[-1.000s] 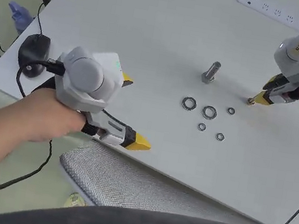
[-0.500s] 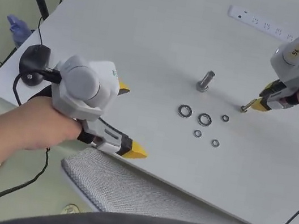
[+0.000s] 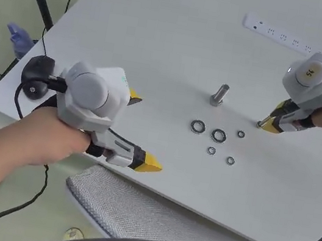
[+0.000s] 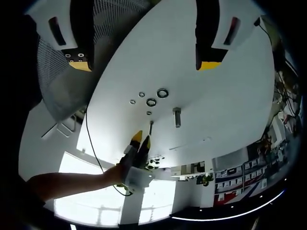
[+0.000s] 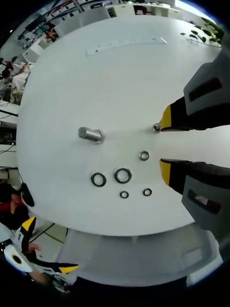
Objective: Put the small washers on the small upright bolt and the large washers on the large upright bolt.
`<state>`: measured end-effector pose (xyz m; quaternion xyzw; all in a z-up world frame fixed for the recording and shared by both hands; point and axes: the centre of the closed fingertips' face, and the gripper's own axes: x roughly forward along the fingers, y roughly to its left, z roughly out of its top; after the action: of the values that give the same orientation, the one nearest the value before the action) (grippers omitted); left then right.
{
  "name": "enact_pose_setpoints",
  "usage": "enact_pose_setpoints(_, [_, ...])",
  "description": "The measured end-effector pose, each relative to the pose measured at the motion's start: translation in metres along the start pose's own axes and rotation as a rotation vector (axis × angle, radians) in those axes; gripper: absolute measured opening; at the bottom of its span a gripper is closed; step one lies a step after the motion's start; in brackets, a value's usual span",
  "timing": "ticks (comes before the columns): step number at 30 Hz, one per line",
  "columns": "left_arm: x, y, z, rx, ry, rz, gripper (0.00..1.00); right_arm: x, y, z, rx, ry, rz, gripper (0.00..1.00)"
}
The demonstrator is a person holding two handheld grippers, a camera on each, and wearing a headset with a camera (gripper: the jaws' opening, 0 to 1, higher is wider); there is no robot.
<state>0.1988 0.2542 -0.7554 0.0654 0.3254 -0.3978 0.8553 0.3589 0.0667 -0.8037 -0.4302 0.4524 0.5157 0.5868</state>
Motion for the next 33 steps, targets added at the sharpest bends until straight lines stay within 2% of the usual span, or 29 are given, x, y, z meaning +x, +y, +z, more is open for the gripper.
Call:
enact_pose_setpoints(6, [-0.002, 0.0, -0.005, 0.005, 0.02, -0.003, 0.87, 0.006, 0.013, 0.002, -0.007, -0.013, 0.018, 0.25])
enact_pose_setpoints(9, [-0.002, -0.001, -0.004, 0.011, 0.019, -0.003, 0.87, 0.008, 0.021, 0.003, -0.01, -0.02, 0.028, 0.25])
enact_pose_setpoints(14, [-0.002, -0.002, -0.003, 0.01, 0.021, -0.004, 0.86, 0.015, 0.024, 0.003, -0.005, -0.023, 0.033, 0.25])
enact_pose_setpoints(20, [-0.003, 0.0, 0.0, 0.002, 0.004, 0.005, 0.85, 0.025, 0.024, 0.006, 0.009, -0.035, 0.03, 0.25])
enact_pose_setpoints(28, [-0.003, 0.0, -0.002, 0.002, 0.014, -0.001, 0.85, 0.045, 0.023, 0.009, 0.061, -0.068, 0.032, 0.25])
enact_pose_setpoints(33, [-0.003, 0.001, -0.003, 0.002, 0.021, -0.003, 0.85, 0.055, 0.02, 0.006, 0.067, -0.058, 0.02, 0.25])
